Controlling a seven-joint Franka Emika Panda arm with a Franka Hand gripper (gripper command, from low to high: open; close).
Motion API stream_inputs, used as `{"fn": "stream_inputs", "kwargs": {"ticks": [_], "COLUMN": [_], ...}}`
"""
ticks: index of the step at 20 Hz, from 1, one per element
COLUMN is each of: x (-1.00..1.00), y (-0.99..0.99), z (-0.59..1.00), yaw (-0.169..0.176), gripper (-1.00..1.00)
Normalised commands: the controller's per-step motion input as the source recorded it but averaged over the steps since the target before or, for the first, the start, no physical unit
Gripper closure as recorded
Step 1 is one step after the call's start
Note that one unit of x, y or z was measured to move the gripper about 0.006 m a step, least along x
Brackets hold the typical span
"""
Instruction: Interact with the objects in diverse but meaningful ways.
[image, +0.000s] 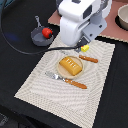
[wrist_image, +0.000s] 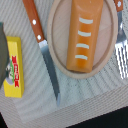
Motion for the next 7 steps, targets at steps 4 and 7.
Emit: {"fn": "stream_inputs", "kwargs": {"ticks": [4,7], "x": [-0.16,-0.1], "y": [0.0,0.0], "z": [-0.28,-0.23], "yaw": [0.166,0.06], "gripper": [-1.0,-1.0]}}
